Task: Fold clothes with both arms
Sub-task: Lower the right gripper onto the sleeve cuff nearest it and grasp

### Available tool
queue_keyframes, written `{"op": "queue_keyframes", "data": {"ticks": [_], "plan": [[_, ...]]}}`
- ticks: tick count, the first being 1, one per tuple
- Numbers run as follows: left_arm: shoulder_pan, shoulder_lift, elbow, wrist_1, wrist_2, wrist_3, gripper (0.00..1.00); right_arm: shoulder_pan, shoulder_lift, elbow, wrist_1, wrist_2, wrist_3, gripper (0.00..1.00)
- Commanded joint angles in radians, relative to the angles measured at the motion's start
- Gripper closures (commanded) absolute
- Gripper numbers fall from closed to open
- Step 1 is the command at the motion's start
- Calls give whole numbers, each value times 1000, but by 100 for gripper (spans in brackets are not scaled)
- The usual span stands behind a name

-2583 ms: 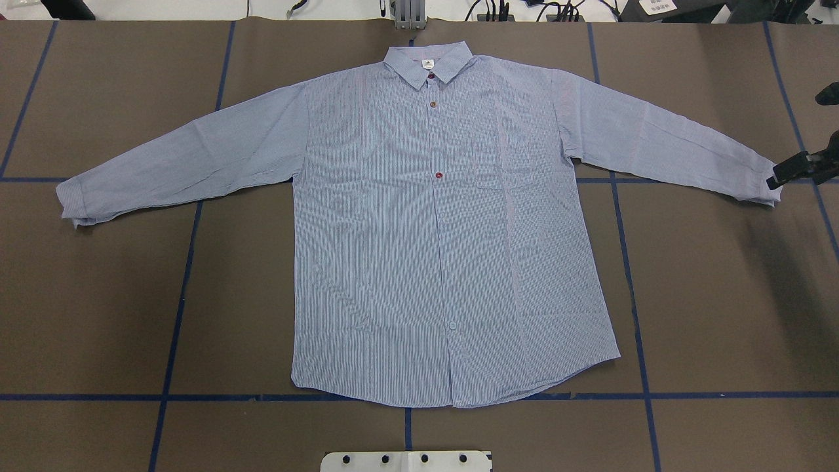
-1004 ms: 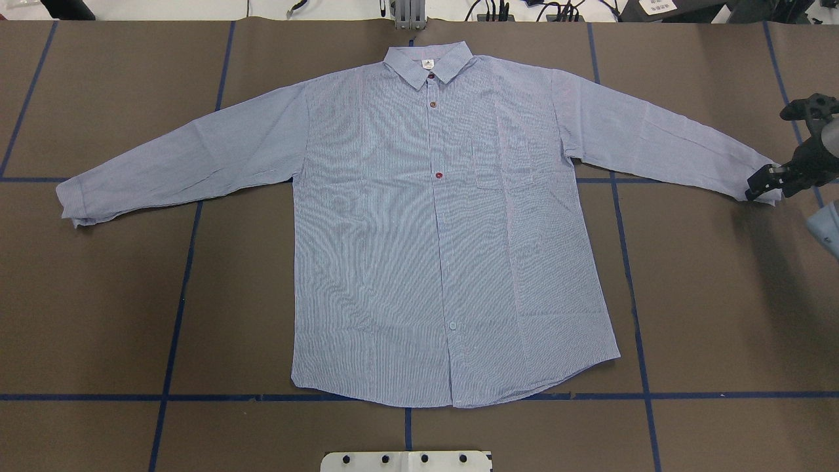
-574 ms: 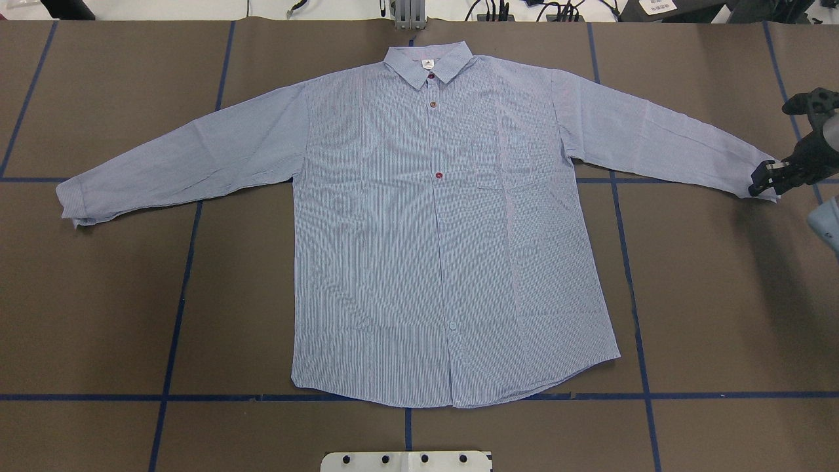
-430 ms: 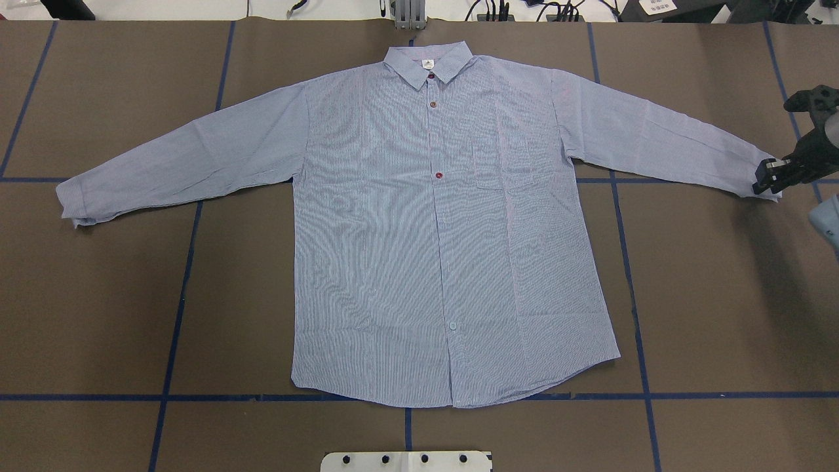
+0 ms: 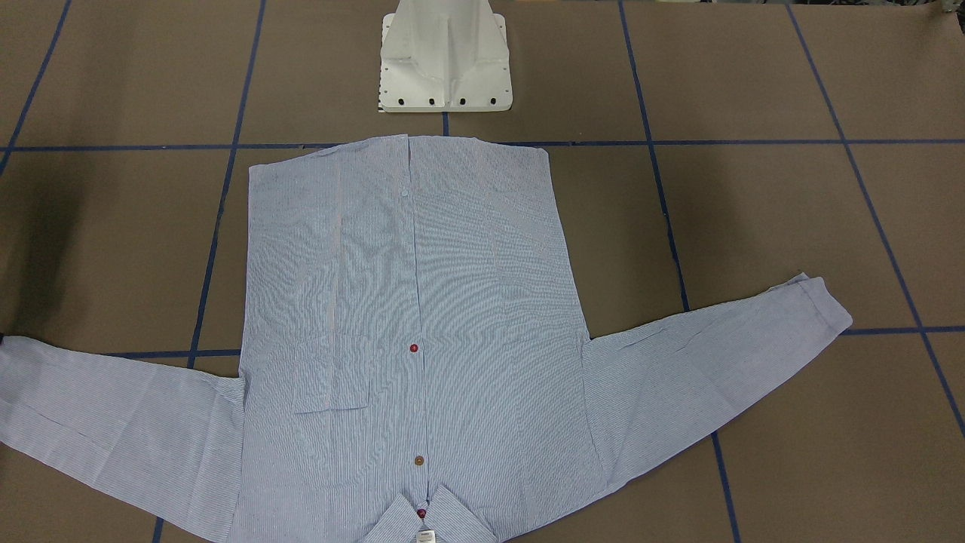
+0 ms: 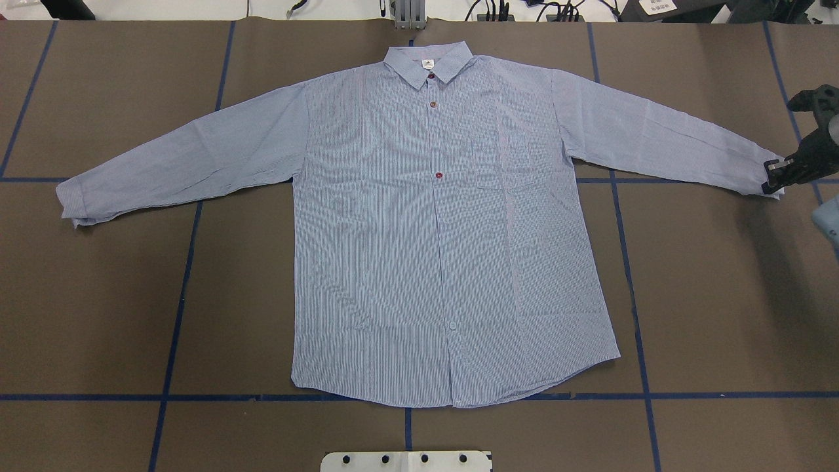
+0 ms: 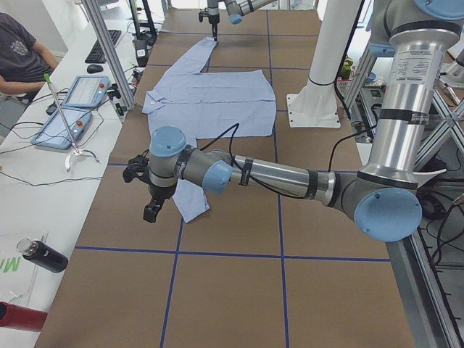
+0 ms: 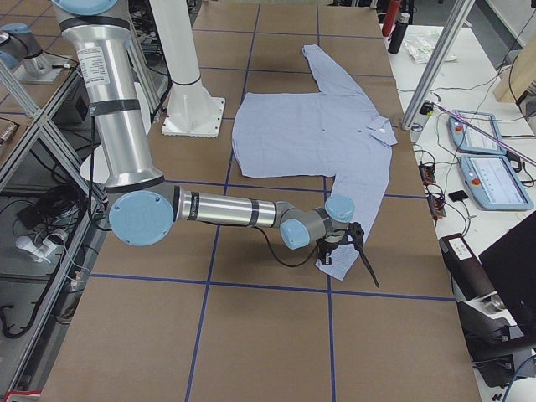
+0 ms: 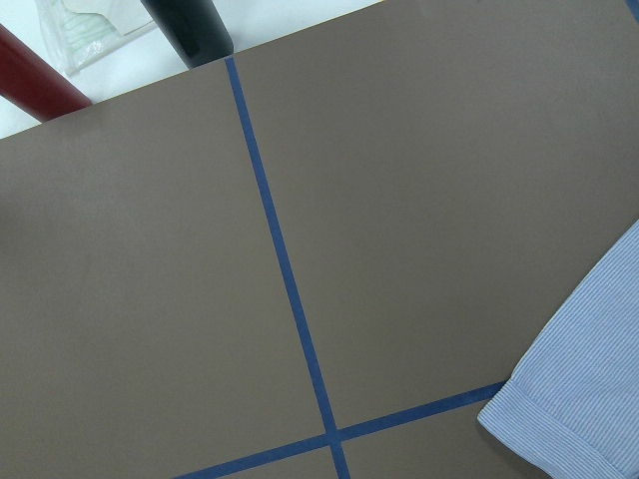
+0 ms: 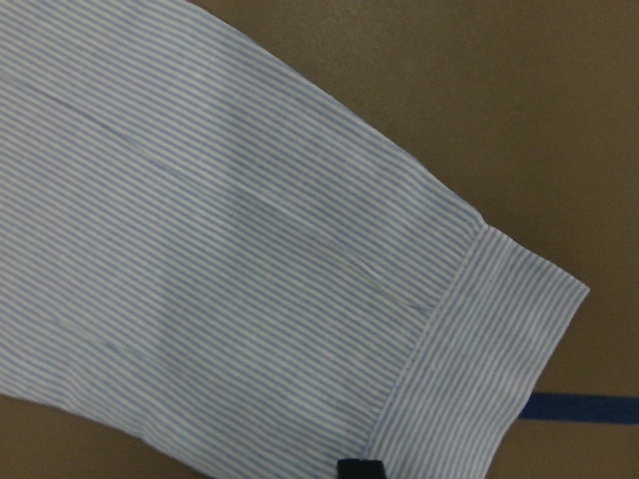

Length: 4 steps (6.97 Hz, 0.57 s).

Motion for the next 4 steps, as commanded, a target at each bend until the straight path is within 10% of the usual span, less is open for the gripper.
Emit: {"op": "queue_keyframes", "data": {"ticks": [1,4], "plan": [[0,0,2,-1,1,0,0,0,4,0,0,0,-2,32],[0,-5,2,1,1,0,0,-1,5,-8,-2,-5,-4,5]]}}
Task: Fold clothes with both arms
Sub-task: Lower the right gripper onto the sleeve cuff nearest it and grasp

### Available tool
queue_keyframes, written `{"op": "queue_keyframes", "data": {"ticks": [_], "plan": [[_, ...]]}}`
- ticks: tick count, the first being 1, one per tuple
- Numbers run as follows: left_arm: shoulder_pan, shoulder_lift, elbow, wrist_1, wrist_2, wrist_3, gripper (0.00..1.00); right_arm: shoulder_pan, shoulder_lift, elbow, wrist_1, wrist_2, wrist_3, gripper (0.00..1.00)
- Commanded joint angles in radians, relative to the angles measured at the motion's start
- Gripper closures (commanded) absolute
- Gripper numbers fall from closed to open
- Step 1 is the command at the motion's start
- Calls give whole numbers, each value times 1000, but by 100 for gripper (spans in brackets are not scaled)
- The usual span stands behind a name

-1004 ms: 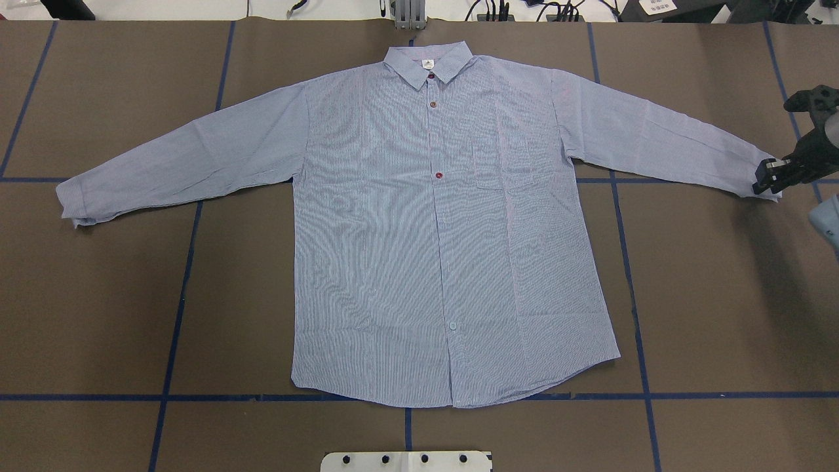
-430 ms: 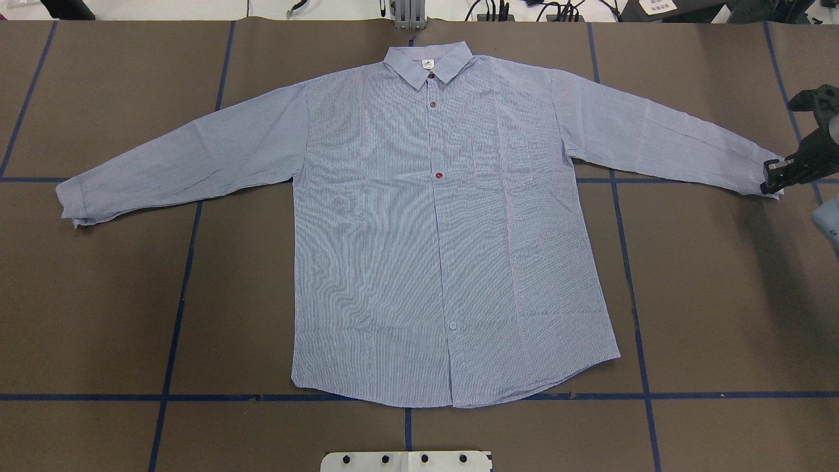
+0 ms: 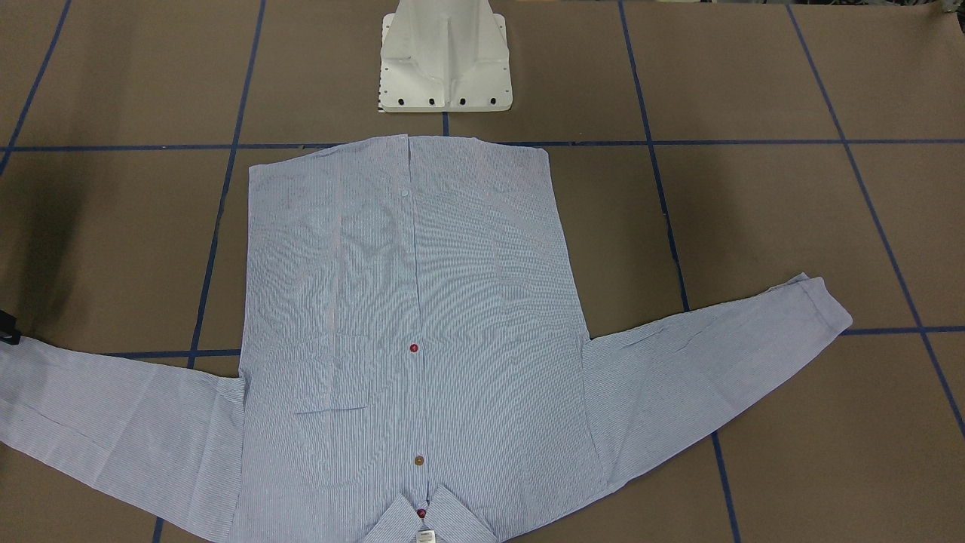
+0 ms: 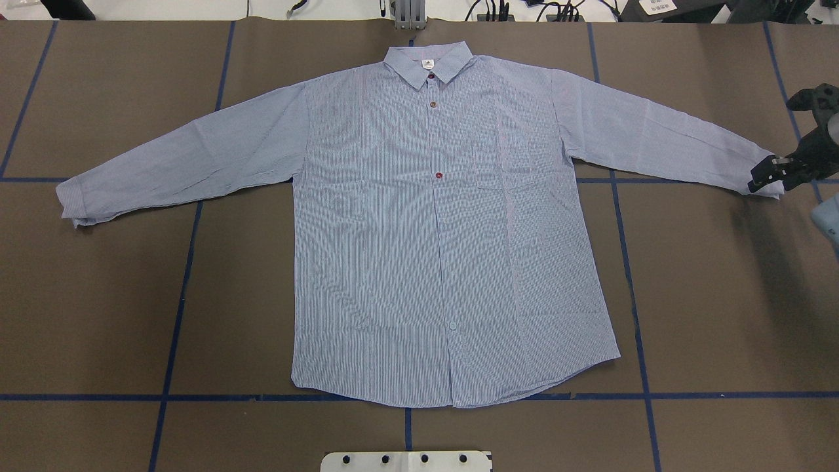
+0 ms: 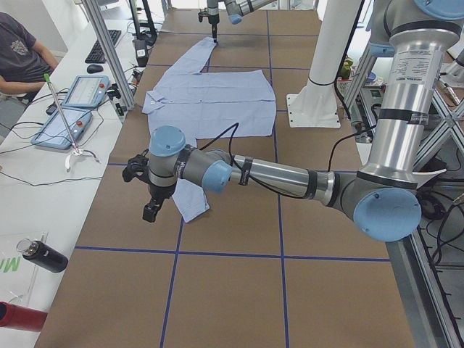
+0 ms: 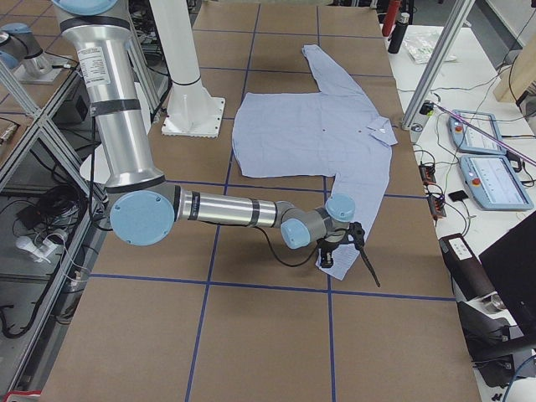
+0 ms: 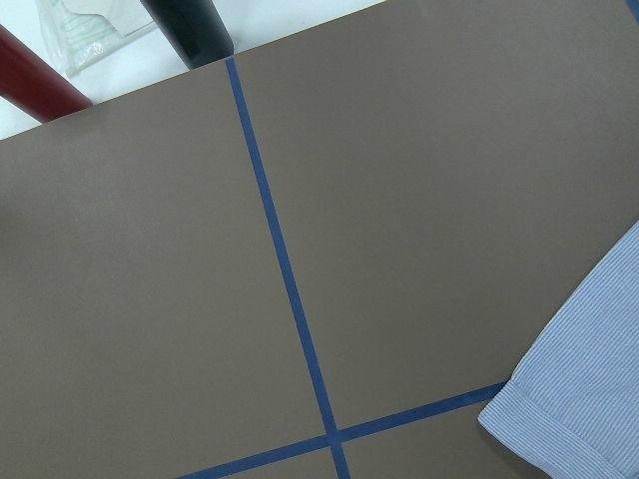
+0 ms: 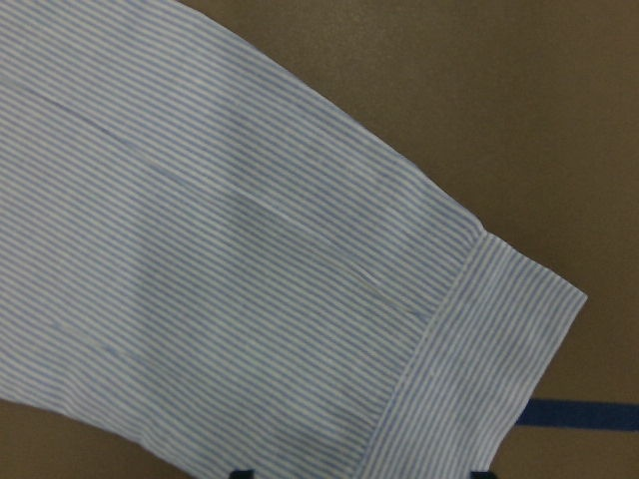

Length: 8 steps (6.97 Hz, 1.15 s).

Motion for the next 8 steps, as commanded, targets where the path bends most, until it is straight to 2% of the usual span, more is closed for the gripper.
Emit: {"op": "queue_keyframes", "data": {"ticks": [1,6,7,8], "plan": [[0,-3,0,0,0,0,0,-1,-3,-6,-5,-5,1,4],[-2,-12,-3,-1,3,0,0,-8,7,-44,-10,-3,12,4],[-2,-18,-3,-1,5,0,0,-10,13,-44,-10,-3,21,9],[-2,-18,-3,-1,5,0,0,-10,16,-44,-11,-3,32,20]]}}
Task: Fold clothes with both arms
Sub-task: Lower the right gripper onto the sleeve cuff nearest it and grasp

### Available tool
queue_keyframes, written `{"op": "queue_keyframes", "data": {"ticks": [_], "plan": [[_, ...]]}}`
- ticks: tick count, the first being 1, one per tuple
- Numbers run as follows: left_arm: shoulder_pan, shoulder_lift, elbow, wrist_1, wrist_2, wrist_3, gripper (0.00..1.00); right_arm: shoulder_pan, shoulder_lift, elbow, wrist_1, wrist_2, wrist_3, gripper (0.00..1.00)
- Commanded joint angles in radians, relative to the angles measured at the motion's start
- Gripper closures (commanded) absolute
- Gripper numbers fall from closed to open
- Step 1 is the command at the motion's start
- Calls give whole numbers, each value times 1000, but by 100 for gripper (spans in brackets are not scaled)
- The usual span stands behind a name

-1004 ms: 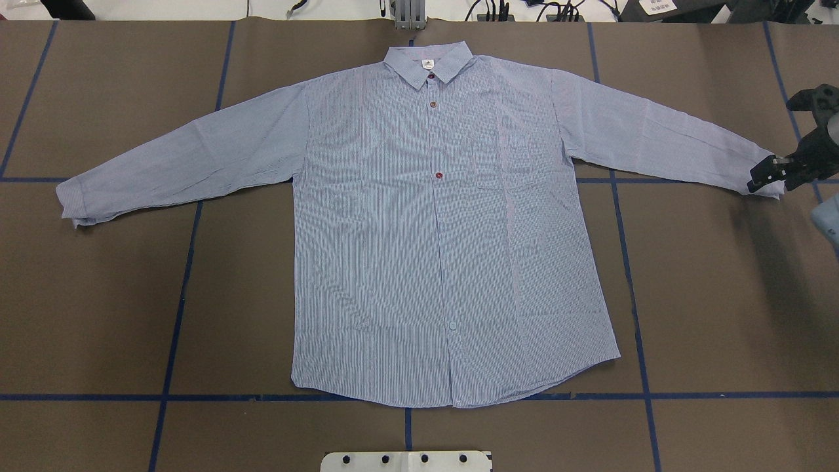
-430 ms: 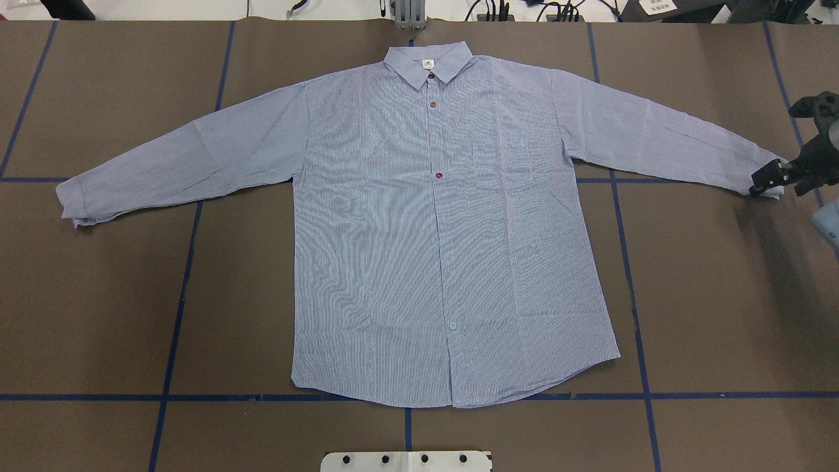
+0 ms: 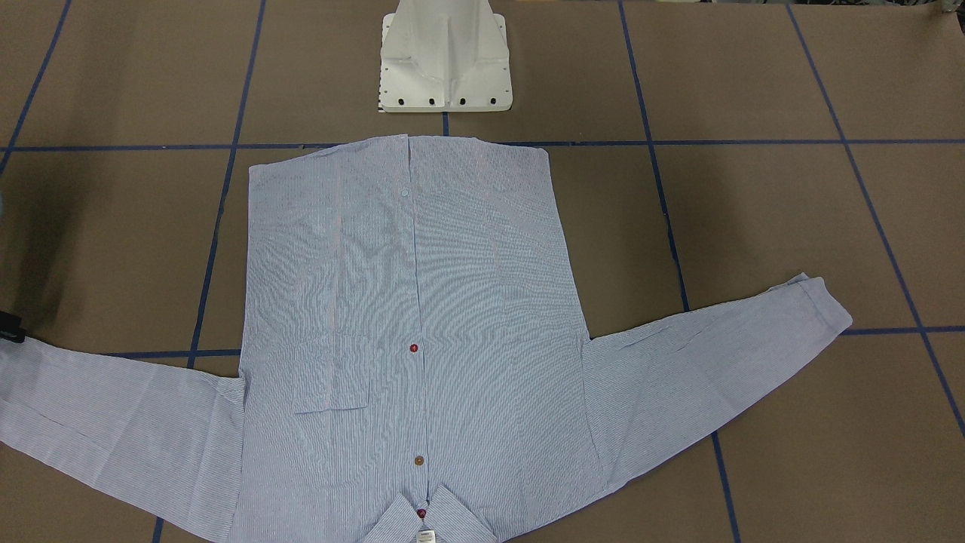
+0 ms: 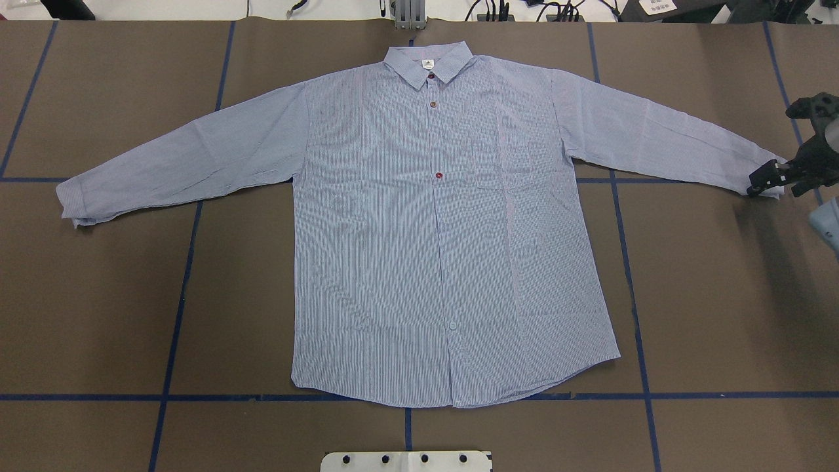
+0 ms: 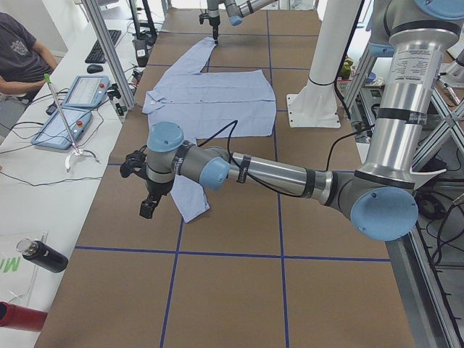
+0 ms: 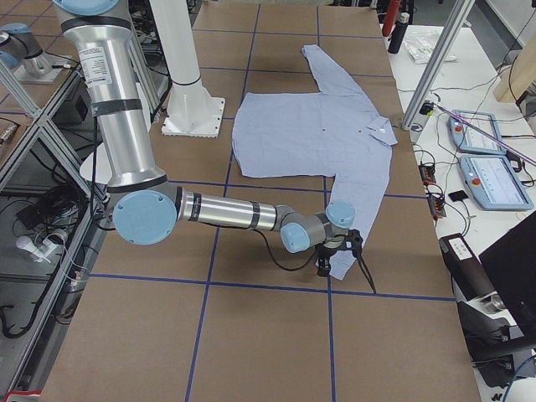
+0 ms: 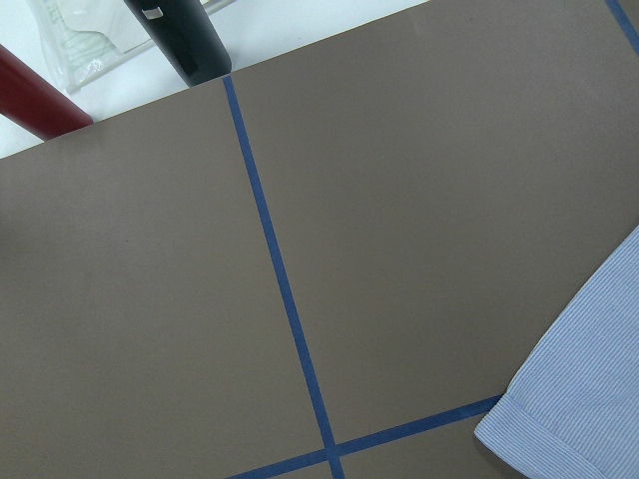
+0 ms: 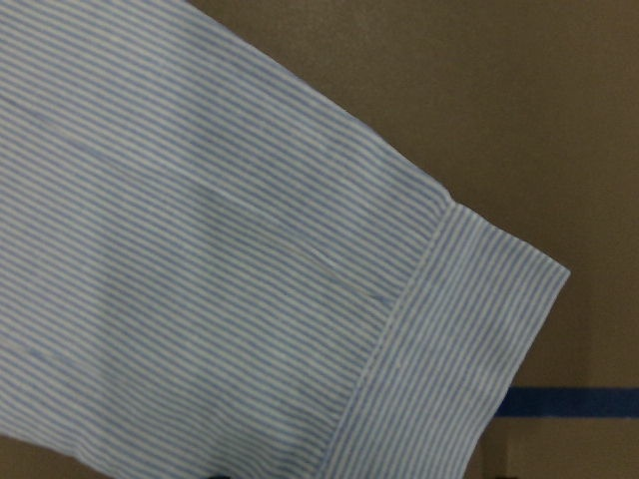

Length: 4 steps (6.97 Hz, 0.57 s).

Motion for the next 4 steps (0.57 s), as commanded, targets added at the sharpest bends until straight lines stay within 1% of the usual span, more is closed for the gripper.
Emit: {"op": "queue_keyframes", "data": {"ticks": [1,2,4], "plan": [[0,-2,1,1,1,0,0,-1,6,-1,0,0,24,44],[0,-2,1,1,1,0,0,-1,6,-1,0,0,24,68],[0,-2,1,1,1,0,0,-1,5,1,2,0,56,86]]}}
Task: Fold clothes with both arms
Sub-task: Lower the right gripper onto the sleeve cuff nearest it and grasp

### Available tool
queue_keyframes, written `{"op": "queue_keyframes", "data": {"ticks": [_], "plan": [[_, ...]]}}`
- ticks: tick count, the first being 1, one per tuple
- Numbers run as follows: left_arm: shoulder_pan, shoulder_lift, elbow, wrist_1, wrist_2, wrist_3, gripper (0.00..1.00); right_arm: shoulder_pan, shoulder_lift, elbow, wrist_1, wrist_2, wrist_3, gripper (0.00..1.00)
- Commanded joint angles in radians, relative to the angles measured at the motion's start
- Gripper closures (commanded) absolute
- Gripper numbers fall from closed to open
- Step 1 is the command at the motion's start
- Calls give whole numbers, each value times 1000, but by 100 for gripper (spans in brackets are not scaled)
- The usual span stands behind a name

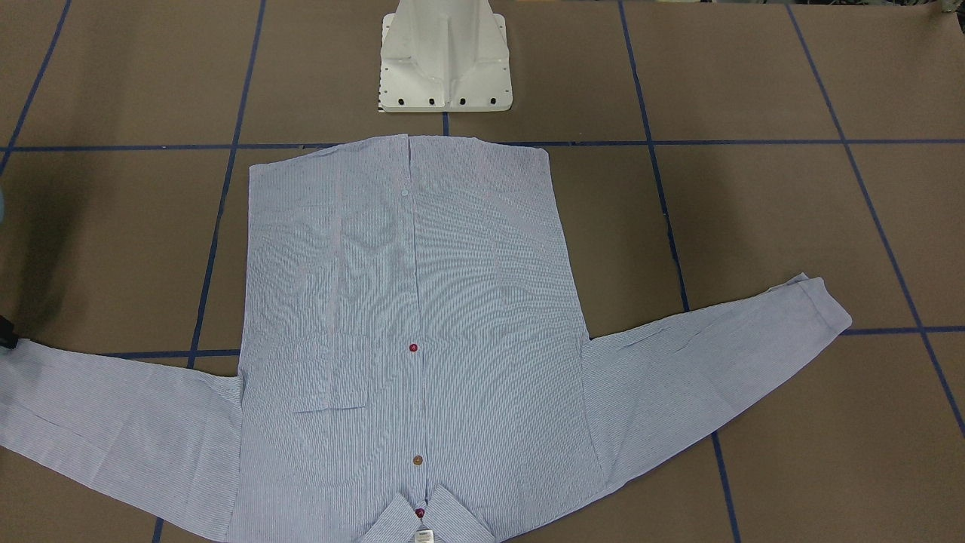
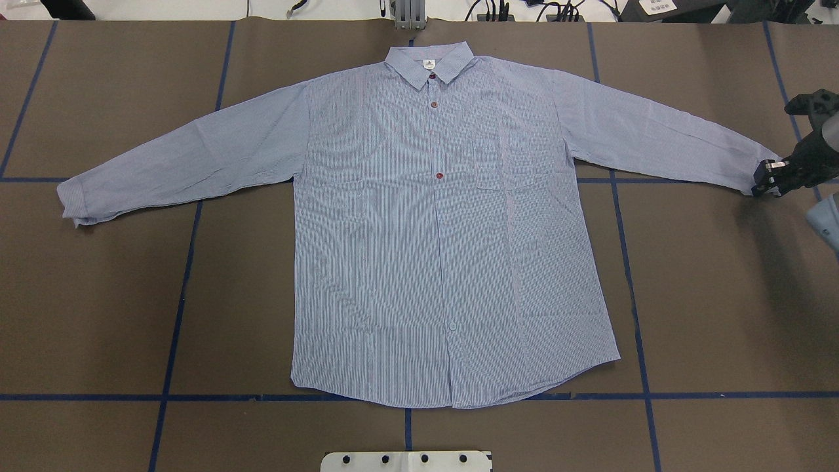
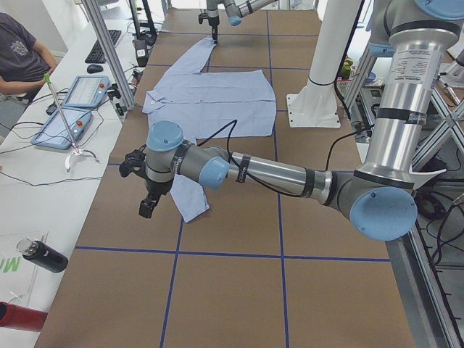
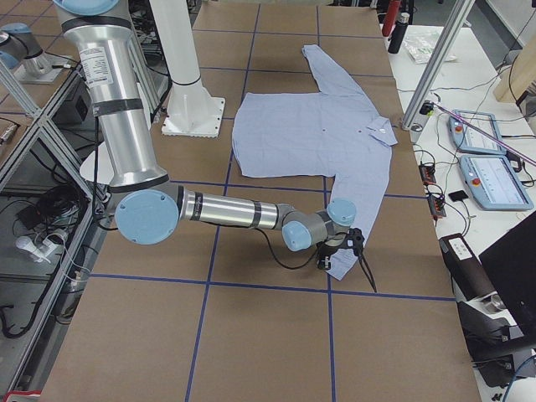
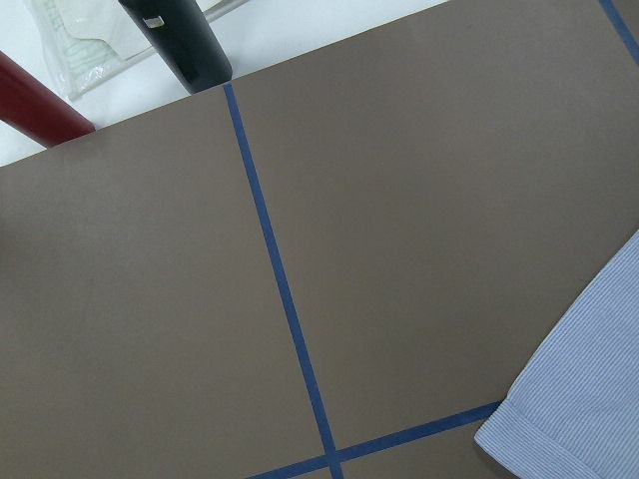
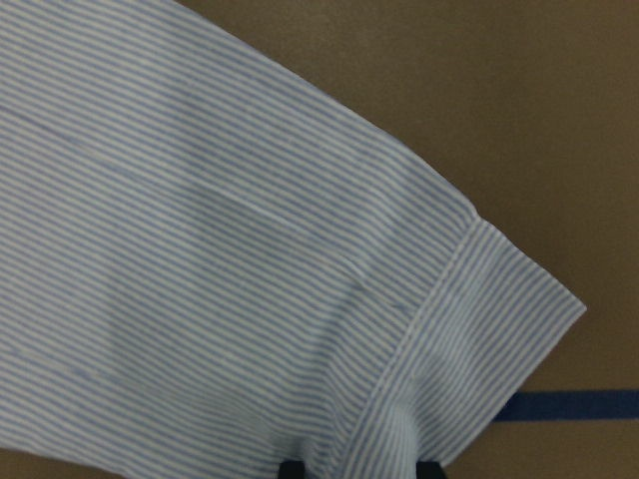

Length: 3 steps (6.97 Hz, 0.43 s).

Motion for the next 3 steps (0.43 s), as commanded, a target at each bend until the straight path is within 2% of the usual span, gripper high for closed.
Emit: {"op": "queue_keyframes", "data": {"ticks": [1,3], "plan": [[0,-2,0,-1,0,0,0,0,-1,3,0,0,17,100],[0,-5,0,1,2,0,0,4,8,38,8,7,34,100]]}}
